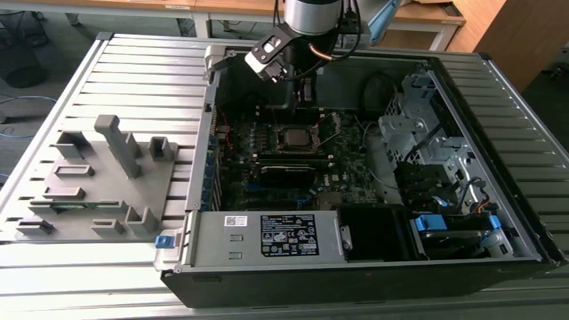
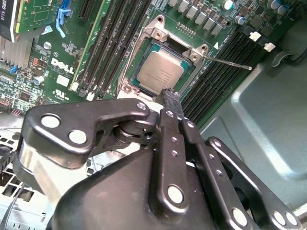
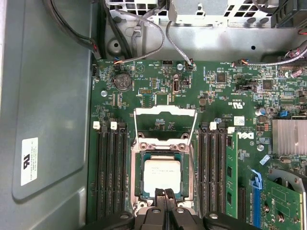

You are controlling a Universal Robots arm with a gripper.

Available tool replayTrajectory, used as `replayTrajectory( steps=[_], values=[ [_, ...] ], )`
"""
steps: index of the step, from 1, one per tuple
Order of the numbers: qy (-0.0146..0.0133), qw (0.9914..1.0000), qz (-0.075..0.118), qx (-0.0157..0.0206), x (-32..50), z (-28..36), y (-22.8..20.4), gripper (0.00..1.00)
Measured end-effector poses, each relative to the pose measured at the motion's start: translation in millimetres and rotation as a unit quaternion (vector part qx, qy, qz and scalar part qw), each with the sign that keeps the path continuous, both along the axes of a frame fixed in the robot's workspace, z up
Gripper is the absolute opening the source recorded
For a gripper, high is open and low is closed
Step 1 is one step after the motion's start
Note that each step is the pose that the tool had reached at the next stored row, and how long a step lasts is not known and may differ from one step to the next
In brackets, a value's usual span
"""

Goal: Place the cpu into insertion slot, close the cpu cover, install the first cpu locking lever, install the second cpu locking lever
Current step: 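Close the cpu cover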

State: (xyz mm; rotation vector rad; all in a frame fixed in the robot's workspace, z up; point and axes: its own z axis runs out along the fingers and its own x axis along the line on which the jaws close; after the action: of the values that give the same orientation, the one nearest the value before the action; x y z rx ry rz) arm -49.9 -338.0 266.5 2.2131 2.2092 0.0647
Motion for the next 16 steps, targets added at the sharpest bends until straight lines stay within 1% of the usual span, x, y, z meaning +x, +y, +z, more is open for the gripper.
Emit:
replayTrajectory(
  steps=[9,16],
  values=[
    [0.0,1.0,0.0,0.0,3.1,-0.2,0.0,0.11],
    [0.0,1.0,0.0,0.0007,3.3,0.4,0.0,0.11]
  ],
)
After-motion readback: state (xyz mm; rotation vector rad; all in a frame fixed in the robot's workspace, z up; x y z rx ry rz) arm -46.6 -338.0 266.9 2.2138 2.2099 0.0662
